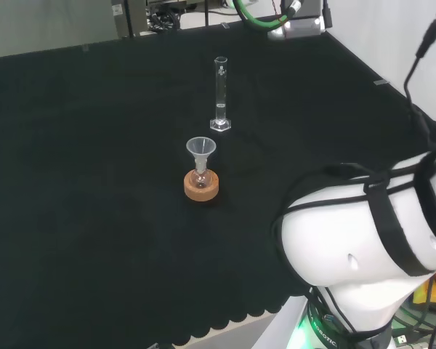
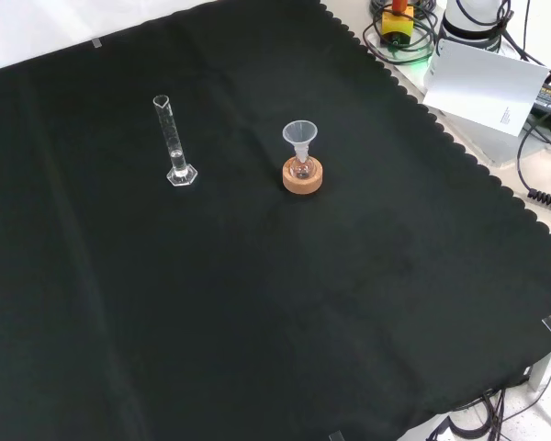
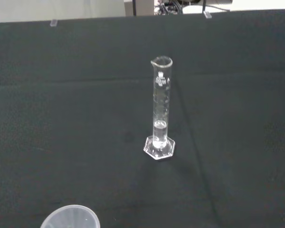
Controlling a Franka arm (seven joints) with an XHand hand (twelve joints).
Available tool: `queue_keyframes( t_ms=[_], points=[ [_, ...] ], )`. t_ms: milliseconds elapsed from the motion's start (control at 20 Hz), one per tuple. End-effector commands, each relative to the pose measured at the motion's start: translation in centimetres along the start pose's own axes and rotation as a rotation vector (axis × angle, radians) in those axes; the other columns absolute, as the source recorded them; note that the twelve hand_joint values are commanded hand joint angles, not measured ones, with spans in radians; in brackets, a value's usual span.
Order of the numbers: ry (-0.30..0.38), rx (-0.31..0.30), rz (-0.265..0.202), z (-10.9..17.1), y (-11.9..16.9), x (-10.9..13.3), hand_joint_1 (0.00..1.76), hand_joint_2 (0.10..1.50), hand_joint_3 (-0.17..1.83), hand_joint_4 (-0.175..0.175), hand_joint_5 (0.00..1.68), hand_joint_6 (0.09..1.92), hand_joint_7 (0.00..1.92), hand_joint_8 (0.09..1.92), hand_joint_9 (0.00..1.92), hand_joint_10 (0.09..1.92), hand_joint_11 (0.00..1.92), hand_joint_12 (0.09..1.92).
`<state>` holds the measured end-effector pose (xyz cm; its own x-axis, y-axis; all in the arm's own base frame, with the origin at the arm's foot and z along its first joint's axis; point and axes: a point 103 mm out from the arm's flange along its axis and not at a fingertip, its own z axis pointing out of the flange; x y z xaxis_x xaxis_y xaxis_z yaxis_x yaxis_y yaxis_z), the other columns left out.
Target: Pick up the graduated cylinder.
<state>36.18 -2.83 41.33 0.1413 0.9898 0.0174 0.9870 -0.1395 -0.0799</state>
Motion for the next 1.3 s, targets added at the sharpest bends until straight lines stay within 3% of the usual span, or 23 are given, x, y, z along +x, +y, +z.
queue_keyframes(
  t_ms=[50, 600, 950, 1300],
  points=[
    [0.075, 0.008, -0.028, 5.3, 6.3, -3.3, 0.19, 1.2, 0.28, -0.02, 0.15, 0.09, 0.0, 0.29, 0.1, 0.69, 0.0, 1.39],
    [0.206, -0.003, -0.038, 14.4, 15.4, -6.6, 0.43, 1.06, 0.25, -0.033, 0.21, 0.09, 0.06, 0.53, 0.23, 0.7, 0.01, 1.41],
    [0.294, 0.02, -0.051, 18.5, 18.4, -7.4, 0.58, 0.98, 0.24, -0.04, 0.26, 0.09, 0.08, 0.59, 0.27, 0.71, 0.04, 1.41],
    [0.33, 0.026, -0.044, 20.9, 20.2, -8.2, 0.66, 0.93, 0.24, -0.038, 0.22, 0.09, 0.04, 0.6, 0.23, 0.7, 0.03, 1.41]
  ],
)
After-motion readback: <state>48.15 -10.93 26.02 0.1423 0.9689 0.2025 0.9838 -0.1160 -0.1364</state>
